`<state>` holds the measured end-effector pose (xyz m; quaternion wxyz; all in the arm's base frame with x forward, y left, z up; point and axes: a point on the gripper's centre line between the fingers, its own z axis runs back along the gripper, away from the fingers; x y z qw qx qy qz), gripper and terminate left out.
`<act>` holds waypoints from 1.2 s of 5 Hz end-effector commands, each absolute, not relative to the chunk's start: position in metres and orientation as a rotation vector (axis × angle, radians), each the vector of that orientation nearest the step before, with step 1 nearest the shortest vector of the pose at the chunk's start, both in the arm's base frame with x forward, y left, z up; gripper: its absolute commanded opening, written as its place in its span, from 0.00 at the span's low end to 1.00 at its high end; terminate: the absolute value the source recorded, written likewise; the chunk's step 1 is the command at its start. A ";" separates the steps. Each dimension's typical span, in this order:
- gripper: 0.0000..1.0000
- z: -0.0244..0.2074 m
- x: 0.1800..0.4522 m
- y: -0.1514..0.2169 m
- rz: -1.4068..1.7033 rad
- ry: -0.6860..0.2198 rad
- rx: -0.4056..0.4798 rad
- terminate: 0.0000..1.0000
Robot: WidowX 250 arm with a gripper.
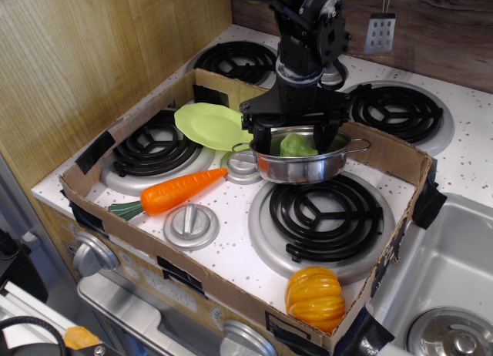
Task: Take broccoli out of pan
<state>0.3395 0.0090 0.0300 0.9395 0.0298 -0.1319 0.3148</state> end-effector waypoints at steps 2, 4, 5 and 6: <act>0.00 0.040 0.347 0.013 0.615 -0.370 -0.013 0.00; 0.00 0.045 0.344 0.013 0.610 -0.366 -0.007 0.00; 0.00 0.059 0.345 0.015 0.608 -0.360 0.001 0.00; 0.00 0.092 0.349 0.021 0.602 -0.361 0.040 0.00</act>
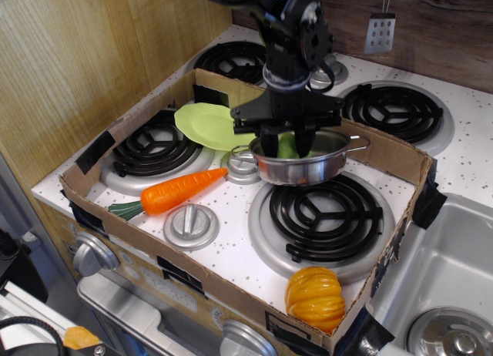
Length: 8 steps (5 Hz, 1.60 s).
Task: Take broccoli out of pan
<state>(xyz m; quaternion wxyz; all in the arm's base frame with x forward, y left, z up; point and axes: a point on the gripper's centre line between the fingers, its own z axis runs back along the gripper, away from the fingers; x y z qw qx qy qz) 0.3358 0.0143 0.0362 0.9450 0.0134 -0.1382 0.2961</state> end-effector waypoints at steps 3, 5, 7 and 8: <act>0.00 0.148 0.307 0.041 0.628 -0.367 0.165 0.00; 0.00 0.122 0.246 0.037 0.654 -0.294 0.138 0.00; 0.00 0.092 0.245 0.034 0.659 -0.303 0.046 0.00; 0.00 0.087 0.257 0.032 0.667 -0.319 0.035 0.00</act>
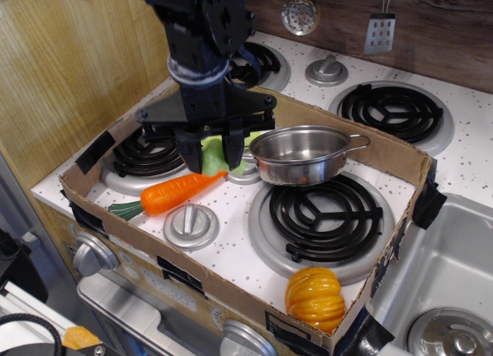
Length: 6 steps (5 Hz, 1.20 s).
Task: Take broccoli out of pan
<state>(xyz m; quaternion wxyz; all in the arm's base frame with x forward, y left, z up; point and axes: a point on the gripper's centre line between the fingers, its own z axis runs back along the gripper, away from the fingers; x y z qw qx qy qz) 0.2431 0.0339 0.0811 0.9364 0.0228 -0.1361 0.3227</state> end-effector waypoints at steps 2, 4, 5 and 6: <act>0.00 0.069 0.266 0.027 0.659 -0.326 -0.014 0.00; 1.00 0.058 0.265 0.025 0.662 -0.341 -0.021 0.00; 1.00 0.066 0.261 0.027 0.661 -0.329 -0.007 0.00; 1.00 0.079 0.260 0.027 0.659 -0.300 0.007 1.00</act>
